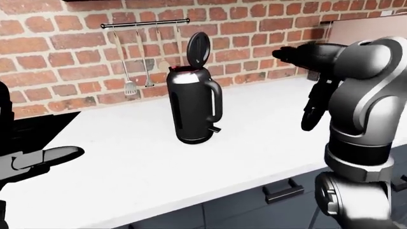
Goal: Close the lid of the electric kettle.
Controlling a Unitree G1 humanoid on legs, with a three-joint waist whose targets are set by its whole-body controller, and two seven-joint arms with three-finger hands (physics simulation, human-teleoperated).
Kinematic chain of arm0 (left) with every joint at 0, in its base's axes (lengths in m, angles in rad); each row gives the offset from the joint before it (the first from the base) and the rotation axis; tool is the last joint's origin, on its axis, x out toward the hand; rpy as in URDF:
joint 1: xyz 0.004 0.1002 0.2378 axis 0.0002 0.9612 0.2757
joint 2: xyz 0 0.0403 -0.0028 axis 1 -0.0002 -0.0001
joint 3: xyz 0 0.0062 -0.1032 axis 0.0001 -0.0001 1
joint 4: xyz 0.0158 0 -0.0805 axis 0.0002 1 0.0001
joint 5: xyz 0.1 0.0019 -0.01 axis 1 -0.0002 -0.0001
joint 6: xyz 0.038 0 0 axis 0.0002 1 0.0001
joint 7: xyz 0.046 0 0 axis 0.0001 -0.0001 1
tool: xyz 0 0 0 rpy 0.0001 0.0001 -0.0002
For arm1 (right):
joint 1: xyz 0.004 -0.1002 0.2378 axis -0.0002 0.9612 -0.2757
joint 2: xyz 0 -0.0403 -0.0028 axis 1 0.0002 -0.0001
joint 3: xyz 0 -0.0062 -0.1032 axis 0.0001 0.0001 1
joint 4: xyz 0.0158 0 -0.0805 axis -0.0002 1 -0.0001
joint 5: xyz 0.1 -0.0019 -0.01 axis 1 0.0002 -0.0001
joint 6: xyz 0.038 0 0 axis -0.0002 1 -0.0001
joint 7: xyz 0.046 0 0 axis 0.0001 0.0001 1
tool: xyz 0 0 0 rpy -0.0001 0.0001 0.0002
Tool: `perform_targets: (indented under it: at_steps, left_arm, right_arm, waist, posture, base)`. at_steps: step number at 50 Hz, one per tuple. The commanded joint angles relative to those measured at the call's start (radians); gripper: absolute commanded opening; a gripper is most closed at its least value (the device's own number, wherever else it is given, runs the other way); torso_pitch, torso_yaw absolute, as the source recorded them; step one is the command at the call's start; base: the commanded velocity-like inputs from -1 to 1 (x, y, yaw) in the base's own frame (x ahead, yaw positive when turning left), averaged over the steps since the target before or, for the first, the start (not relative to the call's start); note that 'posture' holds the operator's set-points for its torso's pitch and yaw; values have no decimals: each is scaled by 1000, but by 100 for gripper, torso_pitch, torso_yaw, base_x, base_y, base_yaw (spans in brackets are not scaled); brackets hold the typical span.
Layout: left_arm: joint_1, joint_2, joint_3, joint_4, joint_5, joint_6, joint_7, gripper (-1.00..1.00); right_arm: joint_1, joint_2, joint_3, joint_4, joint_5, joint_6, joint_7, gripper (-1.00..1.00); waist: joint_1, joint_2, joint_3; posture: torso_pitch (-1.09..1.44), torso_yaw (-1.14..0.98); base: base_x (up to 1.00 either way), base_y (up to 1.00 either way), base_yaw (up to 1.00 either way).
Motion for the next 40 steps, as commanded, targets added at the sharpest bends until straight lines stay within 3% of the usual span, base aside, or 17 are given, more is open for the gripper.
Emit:
perform_targets:
  at_steps: [1,14,40]
  left_arm:
    - [-16,13,2,-9,7,-27,-6,100]
    - [-17,16,17,-16,-9,-15,-2,100]
    - [-20,20,9,-8,-1,-20,-2,100]
  right_arm:
    - [-56,6,4,3,-20,-13,0,100]
    - [-181,65,38,95,-73,-66,53,100]
    - [-298,245,108,303,-108,-67,-67,100]
  waist:
    - [0,1,2]
    - [2,7,6]
    - [3,19,7]
  posture:
    - [-59,0]
    - [-59,0]
    - [-59,0]
  base:
    - [0,0,0]
    - [0,0,0]
    - [0,0,0]
